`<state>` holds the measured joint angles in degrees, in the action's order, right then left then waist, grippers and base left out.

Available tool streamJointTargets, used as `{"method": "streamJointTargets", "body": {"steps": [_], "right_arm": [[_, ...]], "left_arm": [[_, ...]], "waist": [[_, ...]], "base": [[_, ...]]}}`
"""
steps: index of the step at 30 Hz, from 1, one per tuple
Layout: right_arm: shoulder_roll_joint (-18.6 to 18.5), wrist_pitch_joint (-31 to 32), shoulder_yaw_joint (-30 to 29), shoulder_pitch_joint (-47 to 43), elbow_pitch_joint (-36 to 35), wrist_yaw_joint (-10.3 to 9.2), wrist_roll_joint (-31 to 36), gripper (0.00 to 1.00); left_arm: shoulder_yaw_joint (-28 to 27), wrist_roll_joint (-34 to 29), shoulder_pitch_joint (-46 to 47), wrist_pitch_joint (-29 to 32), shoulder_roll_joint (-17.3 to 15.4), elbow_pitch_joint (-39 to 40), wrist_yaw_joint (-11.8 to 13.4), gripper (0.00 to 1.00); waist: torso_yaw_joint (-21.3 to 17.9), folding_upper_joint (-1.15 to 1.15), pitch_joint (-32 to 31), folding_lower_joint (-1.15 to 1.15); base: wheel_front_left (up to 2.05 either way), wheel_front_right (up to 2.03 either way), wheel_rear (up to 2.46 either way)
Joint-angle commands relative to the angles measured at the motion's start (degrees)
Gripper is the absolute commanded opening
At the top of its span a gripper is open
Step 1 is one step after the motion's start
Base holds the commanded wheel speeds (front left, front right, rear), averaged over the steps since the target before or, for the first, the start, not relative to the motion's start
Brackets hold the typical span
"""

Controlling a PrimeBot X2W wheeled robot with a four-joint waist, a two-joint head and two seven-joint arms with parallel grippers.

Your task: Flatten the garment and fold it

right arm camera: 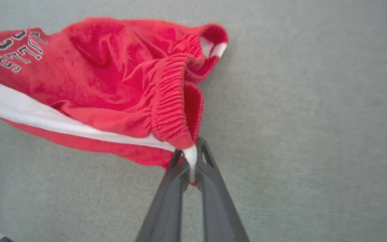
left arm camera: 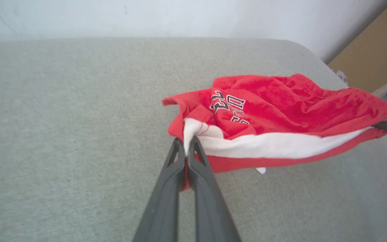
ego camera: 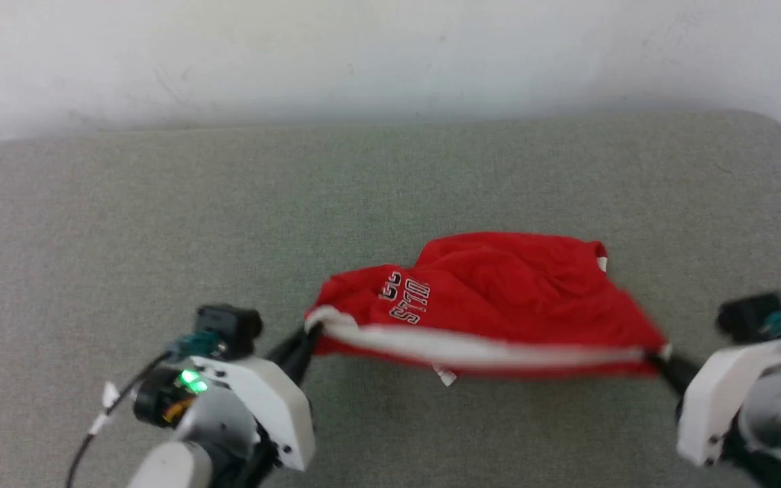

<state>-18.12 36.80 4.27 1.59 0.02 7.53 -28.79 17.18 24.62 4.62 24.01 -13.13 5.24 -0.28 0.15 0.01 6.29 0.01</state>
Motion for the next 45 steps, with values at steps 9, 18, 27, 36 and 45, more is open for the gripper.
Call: {"method": "streamJointTargets", "body": {"steps": [9,18,27,36,45], "right_arm": [[-2.7,-3.2,-6.0,11.5,-20.4,-0.04,6.3,0.00],[-4.3,0.6,-4.1,33.5,-16.6,-0.04,2.2,0.00],[-4.0,-9.2,1.4,54.9,2.5,-0.04,0.5,0.00],[1.1,-25.4,6.9,62.0,21.8,-0.04,-0.1,0.00],[3.9,-33.4,15.1,54.5,35.5,-0.04,-4.0,0.00]], "left_arm": [[-7.4,-2.3,13.2,-6.4,-3.2,14.8,0.8,0.00],[-10.4,-4.1,36.0,-9.8,-3.2,10.1,0.7,0.00],[-10.7,-6.5,56.4,-18.6,-1.4,-16.1,0.9,0.00],[-11.1,-7.0,63.9,-30.5,0.3,-38.0,0.6,0.00],[-11.8,-3.5,54.7,-36.3,4.2,-52.1,-1.2,0.00]], "waist": [[-1.1,-0.01,-2.1,-0.01],[-1.8,-0.01,5.0,-0.01],[-3.0,-0.01,15.9,-0.01],[-3.3,-0.01,18.7,-0.01],[-1.9,-0.01,17.8,-0.01]], "base": [[0.00,0.00,0.00],[0.00,0.00,0.00],[0.00,0.00,0.00],[0.00,0.00,0.00],[0.00,0.00,0.00]]}}
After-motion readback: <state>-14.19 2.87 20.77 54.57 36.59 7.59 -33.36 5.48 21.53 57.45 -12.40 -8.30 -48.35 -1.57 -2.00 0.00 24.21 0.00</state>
